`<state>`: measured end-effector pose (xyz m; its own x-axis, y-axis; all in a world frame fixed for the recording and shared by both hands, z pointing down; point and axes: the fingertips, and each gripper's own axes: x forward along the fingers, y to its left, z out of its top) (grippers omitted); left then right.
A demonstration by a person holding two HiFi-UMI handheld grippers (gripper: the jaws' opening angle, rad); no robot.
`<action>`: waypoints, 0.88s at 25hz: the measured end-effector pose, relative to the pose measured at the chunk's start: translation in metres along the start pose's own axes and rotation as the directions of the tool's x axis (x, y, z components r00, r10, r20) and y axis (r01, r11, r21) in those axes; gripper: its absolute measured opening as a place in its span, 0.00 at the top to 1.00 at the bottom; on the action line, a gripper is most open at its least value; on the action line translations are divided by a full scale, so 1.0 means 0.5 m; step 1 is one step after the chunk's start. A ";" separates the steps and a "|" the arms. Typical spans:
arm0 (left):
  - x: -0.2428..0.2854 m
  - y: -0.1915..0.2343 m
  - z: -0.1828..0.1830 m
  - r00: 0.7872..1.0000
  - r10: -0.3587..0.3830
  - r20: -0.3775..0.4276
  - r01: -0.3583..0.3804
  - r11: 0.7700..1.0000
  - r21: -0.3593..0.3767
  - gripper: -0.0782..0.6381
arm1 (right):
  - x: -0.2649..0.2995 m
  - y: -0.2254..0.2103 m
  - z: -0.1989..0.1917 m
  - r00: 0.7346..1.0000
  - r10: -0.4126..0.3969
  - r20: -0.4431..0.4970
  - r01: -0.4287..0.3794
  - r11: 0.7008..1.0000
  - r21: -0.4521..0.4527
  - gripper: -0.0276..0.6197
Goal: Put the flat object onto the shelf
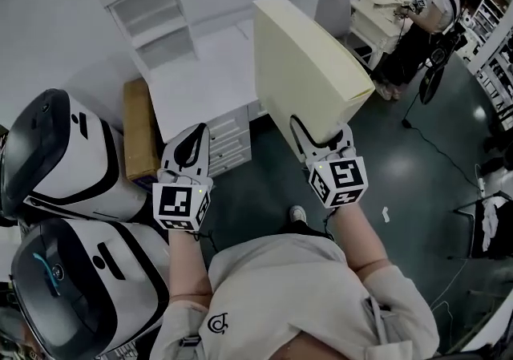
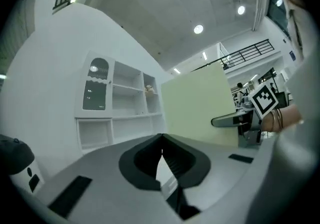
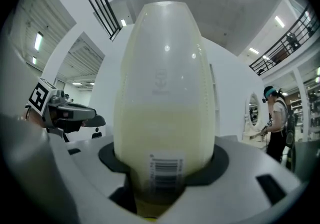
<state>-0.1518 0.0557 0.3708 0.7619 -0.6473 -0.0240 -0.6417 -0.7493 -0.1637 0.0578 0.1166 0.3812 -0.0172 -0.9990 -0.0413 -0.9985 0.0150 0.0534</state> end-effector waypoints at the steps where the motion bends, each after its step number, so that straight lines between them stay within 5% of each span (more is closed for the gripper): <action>1: 0.022 -0.005 0.003 1.000 0.012 -0.004 -0.012 1.000 0.006 0.87 | 0.018 -0.022 0.000 1.000 0.016 0.002 -0.016 1.000 0.008 0.54; 13: 0.301 -0.061 0.035 0.987 0.161 -0.008 -0.161 0.987 0.023 0.87 | 0.223 -0.277 0.009 0.984 0.176 0.017 -0.176 0.984 0.000 0.54; 22: 0.399 -0.033 0.029 0.970 0.240 -0.026 -0.239 0.970 0.040 0.87 | 0.361 -0.354 0.055 0.971 0.234 0.053 -0.231 0.972 -0.050 0.54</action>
<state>0.0122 -0.0588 0.3544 0.5831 -0.8116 -0.0370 -0.8011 -0.5668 -0.1922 0.2297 -0.0651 0.3368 -0.2531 -0.9641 -0.0807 -0.9635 0.2436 0.1113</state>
